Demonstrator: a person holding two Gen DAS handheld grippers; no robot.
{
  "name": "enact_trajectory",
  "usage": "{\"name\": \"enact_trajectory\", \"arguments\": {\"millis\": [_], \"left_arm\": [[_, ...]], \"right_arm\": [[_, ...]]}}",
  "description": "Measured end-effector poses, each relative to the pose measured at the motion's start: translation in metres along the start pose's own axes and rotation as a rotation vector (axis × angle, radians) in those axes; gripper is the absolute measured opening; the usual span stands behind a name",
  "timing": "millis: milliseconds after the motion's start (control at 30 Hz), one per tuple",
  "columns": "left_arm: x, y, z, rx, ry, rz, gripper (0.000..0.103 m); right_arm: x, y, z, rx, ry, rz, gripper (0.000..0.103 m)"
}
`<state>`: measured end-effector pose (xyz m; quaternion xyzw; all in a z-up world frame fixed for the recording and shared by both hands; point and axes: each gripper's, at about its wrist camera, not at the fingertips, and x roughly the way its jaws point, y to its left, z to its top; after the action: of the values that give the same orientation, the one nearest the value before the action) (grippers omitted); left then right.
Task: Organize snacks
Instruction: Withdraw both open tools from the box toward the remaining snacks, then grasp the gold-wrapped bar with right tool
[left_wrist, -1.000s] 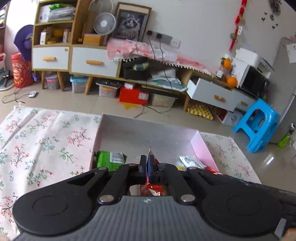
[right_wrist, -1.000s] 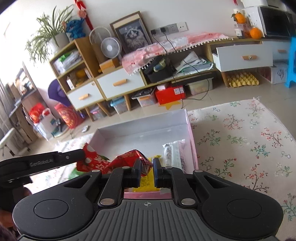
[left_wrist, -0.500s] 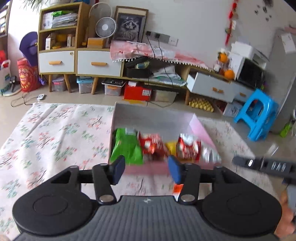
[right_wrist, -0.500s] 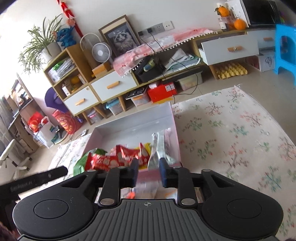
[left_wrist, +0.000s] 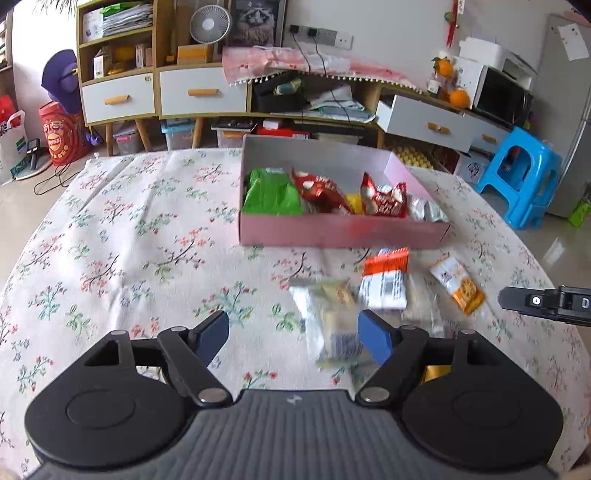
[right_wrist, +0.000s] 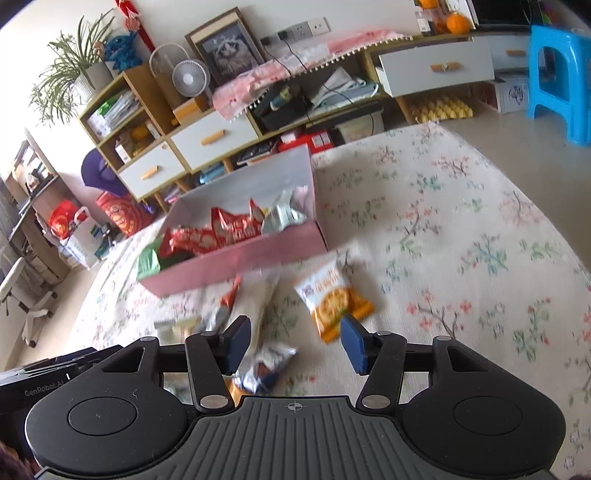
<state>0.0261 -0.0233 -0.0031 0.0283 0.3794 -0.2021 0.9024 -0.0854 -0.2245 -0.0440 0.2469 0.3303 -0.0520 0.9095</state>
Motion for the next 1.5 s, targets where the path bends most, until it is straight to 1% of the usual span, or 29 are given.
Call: {"name": "enact_trajectory", "arguments": {"millis": [67,100,167,267,333,400,500,567,633,800,900,1100,1200,1300,1367,1433,1500], "left_arm": [[0.000,0.002,-0.005,-0.016,0.008,-0.006,0.076],[0.001,0.003,-0.005,-0.024,0.016,-0.013,0.076],[0.000,0.001,-0.013,-0.023,0.029,-0.032,0.076],[-0.001,-0.007,-0.022,0.011,0.044,-0.064,0.076],[-0.003,-0.011,-0.029,0.032,0.053,-0.089,0.076],[-0.003,-0.015,-0.034,0.049,0.068,-0.120,0.076],[-0.001,-0.021,-0.039,0.068,0.092,-0.161,0.076],[0.001,-0.024,-0.040,0.069,0.107,-0.194,0.076],[0.002,-0.026,-0.041,0.068,0.115,-0.210,0.076],[0.001,-0.034,-0.042,0.097,0.118,-0.217,0.076],[0.002,-0.034,-0.041,0.095,0.124,-0.197,0.076],[0.002,-0.021,-0.035,0.057,0.117,-0.166,0.076],[0.004,-0.017,-0.031,0.046,0.109,-0.152,0.076],[0.005,-0.014,-0.028,0.029,0.103,-0.156,0.076],[0.004,-0.015,-0.029,0.034,0.104,-0.165,0.076],[0.004,-0.017,-0.031,0.047,0.105,-0.175,0.076],[0.003,-0.022,-0.034,0.066,0.110,-0.195,0.076]], "right_arm": [[-0.003,0.000,-0.006,-0.016,0.006,0.000,0.061],[-0.004,0.001,-0.010,-0.023,0.007,0.001,0.061],[-0.003,0.003,-0.017,-0.053,0.024,0.005,0.061],[-0.001,0.007,-0.026,-0.108,0.054,0.006,0.061],[-0.003,0.006,-0.031,-0.116,0.071,0.027,0.061],[-0.006,0.004,-0.035,-0.124,0.080,0.040,0.061],[-0.007,0.002,-0.038,-0.151,0.086,0.026,0.061],[-0.007,0.003,-0.040,-0.170,0.090,0.028,0.061],[-0.008,0.005,-0.041,-0.195,0.098,0.043,0.061],[-0.009,0.021,-0.053,-0.340,0.128,0.071,0.061],[-0.007,0.025,-0.060,-0.390,0.148,0.088,0.061],[0.006,0.029,-0.065,-0.470,0.134,0.025,0.061],[0.013,0.030,-0.064,-0.484,0.123,0.029,0.061],[0.020,0.034,-0.062,-0.509,0.114,0.014,0.056],[0.021,0.036,-0.061,-0.517,0.116,0.021,0.042],[0.019,0.035,-0.061,-0.513,0.111,0.017,0.033],[0.016,0.031,-0.060,-0.488,0.108,0.021,0.030]]}}
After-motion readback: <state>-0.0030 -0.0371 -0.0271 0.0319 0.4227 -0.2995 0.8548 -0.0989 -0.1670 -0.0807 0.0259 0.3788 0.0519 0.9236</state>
